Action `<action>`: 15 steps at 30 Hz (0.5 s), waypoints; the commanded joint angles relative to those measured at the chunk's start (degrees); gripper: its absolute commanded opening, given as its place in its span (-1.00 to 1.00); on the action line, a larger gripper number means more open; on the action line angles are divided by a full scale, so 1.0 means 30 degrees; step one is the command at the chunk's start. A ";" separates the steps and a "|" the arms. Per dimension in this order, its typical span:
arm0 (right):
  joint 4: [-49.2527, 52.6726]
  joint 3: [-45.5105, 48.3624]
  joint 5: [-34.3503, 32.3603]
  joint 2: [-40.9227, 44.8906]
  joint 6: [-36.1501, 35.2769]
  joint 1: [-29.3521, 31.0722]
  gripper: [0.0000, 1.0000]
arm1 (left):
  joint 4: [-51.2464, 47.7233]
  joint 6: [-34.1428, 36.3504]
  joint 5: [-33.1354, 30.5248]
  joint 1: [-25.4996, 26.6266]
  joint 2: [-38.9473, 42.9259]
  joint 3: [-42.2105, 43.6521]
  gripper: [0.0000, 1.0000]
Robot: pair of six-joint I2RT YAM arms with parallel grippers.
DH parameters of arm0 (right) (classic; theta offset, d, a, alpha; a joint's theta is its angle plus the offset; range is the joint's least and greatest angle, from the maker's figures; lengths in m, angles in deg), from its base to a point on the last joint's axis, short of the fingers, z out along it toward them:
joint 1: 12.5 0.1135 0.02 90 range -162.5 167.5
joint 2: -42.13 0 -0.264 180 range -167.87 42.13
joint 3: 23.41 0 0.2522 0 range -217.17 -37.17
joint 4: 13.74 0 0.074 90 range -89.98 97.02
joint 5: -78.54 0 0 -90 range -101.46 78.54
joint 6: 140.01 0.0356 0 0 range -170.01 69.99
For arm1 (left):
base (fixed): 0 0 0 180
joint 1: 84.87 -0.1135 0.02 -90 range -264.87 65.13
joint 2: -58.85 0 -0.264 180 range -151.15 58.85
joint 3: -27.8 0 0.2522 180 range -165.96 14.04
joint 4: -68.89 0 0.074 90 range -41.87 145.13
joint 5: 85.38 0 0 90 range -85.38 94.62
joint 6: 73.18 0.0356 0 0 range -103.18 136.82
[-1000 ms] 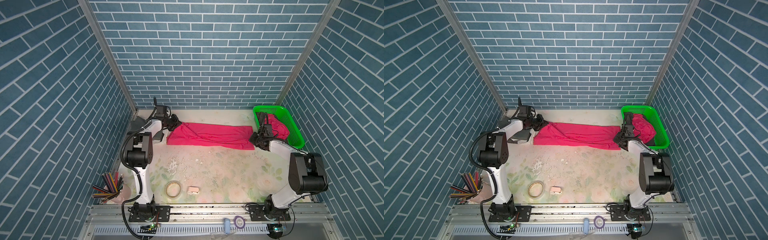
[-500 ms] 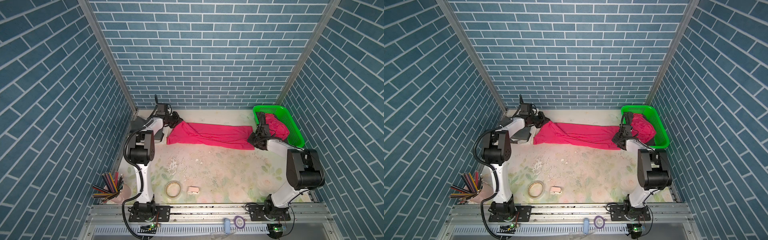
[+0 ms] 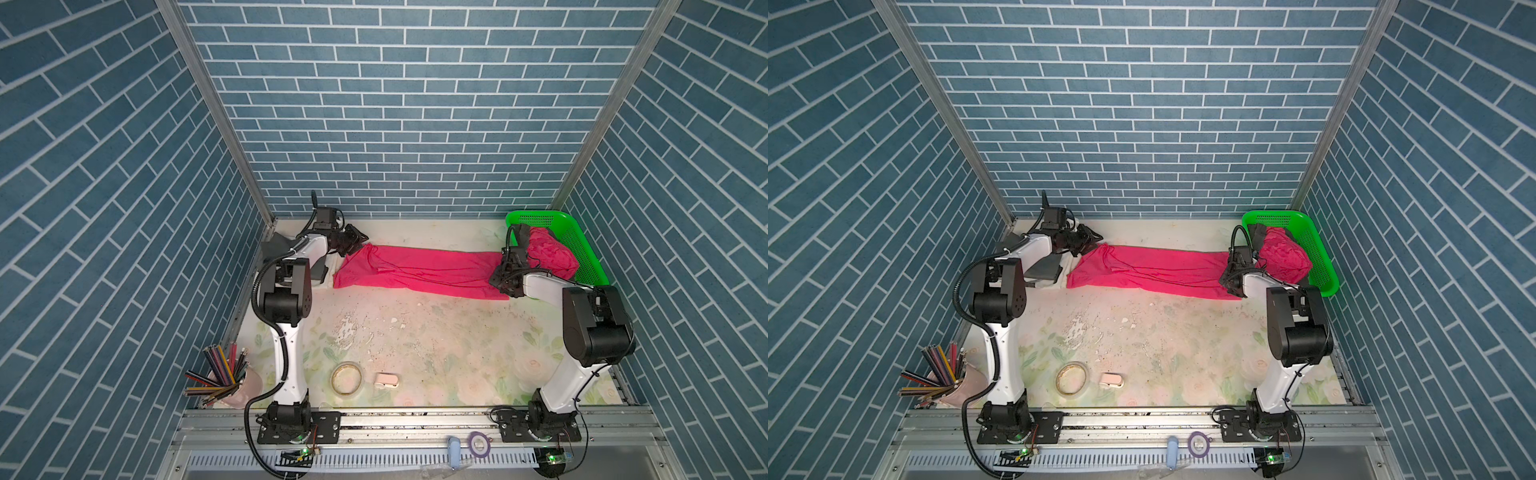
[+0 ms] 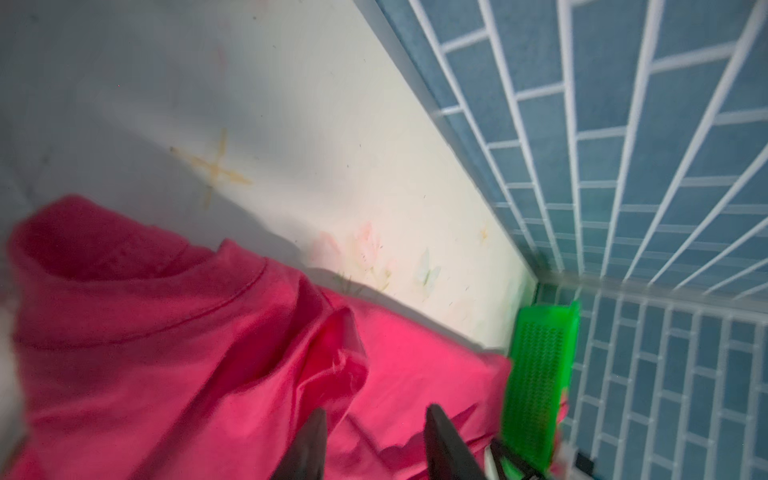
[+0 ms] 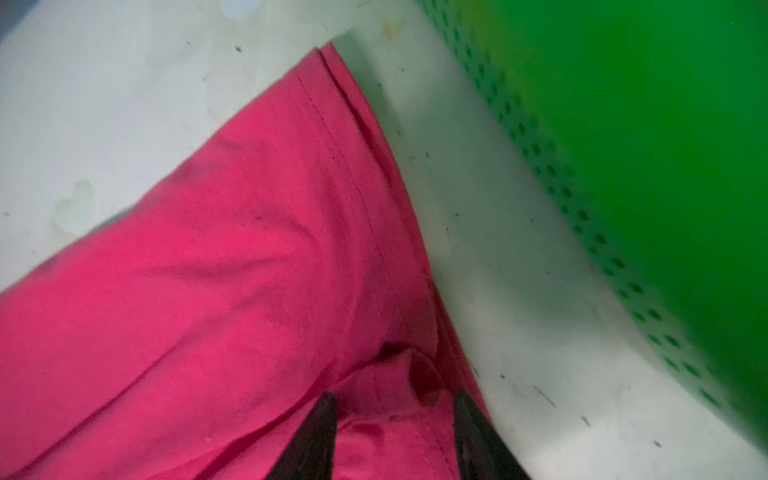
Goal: Fold and stack the t-shirts
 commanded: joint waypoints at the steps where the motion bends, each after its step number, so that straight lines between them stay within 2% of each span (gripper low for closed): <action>1: 0.0269 -0.0284 -0.0968 -0.0262 -0.0457 0.0063 -0.29 | -0.2054 0.1137 -0.0601 -0.0150 0.0121 -0.1679 0.29; 4: 0.0298 -0.0317 -0.1275 0.0039 -0.0442 0.0093 -0.71 | -0.3167 0.1915 -0.0539 -0.0096 0.0406 -0.2300 0.37; 6: 0.0248 -0.0196 -0.1399 0.0486 -0.0406 0.0122 -0.88 | -0.2518 0.2001 -0.0364 0.0102 0.1564 -0.1132 0.46; 8: 0.0210 -0.0100 -0.1497 0.0929 -0.0347 0.0122 -0.92 | -0.1223 0.1653 0.0279 0.0522 0.2885 0.1057 0.73; 12: 0.0403 -0.0248 -0.1571 0.1491 -0.0258 0.0122 -0.96 | 0.0369 0.1337 0.0933 0.1111 0.5031 0.5196 0.73; 15: 0.0664 -0.0181 -0.2221 0.1716 -0.0120 0.0151 -0.95 | 0.1392 0.1083 0.1066 0.1071 0.5684 0.7410 0.73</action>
